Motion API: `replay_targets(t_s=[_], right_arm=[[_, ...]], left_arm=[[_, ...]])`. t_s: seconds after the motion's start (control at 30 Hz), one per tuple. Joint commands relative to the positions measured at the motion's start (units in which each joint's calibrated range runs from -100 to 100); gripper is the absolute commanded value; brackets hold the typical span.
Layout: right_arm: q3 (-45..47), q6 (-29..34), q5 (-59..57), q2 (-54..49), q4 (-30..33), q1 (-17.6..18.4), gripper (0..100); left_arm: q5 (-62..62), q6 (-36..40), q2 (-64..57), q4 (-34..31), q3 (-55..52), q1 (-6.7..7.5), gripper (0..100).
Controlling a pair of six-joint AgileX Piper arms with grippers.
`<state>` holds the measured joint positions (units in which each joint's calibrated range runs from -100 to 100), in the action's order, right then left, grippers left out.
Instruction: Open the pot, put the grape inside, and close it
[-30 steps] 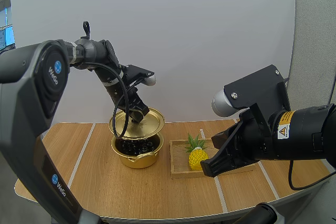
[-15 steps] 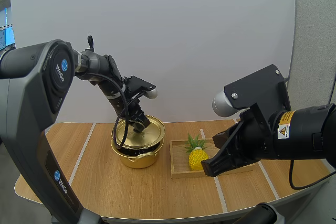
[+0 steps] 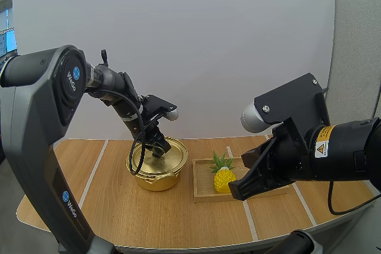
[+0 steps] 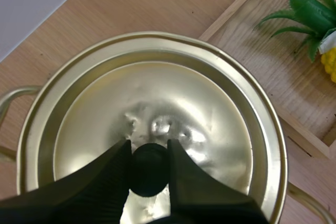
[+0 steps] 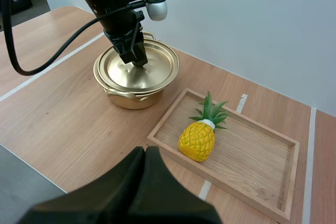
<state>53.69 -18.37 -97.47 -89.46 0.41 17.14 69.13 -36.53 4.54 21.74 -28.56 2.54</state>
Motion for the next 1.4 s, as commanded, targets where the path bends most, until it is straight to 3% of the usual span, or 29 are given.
replay_targets(t_s=[0.0,0.4,0.73,1.37], right_arm=[[0.2,0.2,-0.2,-0.5,0.6,-0.2,0],[0.2,0.2,-0.2,-0.5,0.6,-0.2,0],[0.2,0.2,-0.2,-0.5,0.6,-0.2,0],[0.2,0.2,-0.2,-0.5,0.6,-0.2,0]], left_arm=[[-2.0,-0.6,0.5,-0.7,-1.0,0.13,0],[3.0,0.2,0.1,-4.3,-1.0,0.13,0],[2.8,0.2,-5.2,-4.4,-1.0,0.13,0],[2.4,0.0,-0.4,-1.8,-1.1,0.13,0]])
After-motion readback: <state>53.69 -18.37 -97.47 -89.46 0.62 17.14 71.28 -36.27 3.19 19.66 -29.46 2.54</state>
